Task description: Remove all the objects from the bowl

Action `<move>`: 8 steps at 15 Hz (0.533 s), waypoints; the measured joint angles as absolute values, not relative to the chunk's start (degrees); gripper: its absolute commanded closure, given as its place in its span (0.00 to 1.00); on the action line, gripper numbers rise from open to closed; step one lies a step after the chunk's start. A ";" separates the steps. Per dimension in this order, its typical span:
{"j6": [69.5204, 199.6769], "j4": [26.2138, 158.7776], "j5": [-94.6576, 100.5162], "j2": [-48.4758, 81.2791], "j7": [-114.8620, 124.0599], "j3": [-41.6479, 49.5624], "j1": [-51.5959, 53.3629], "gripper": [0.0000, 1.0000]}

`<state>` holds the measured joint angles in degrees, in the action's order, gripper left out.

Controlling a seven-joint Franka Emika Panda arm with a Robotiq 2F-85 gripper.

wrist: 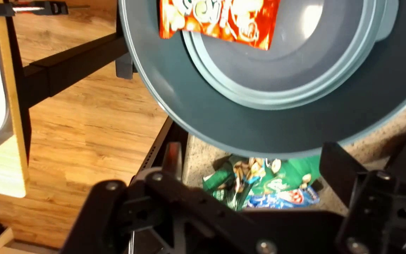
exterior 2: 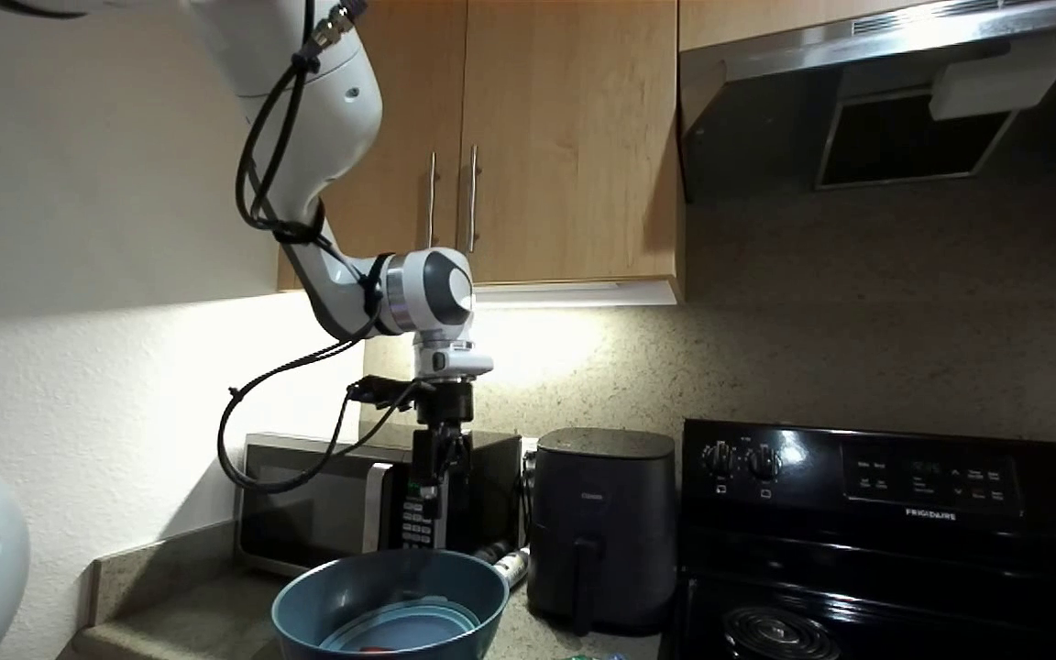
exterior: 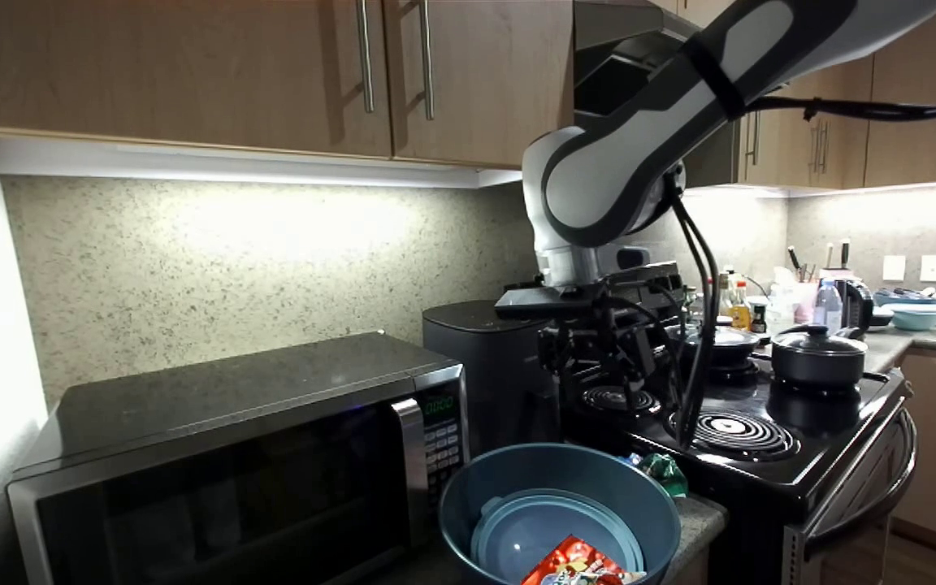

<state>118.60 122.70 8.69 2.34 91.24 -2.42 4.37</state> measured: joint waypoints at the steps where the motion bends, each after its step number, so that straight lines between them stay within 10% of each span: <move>1: 119.15 122.89 7.30 3.35 89.33 -3.12 4.93 0.00; 8: 120.95 123.56 2.86 11.76 74.82 -5.65 7.54 0.00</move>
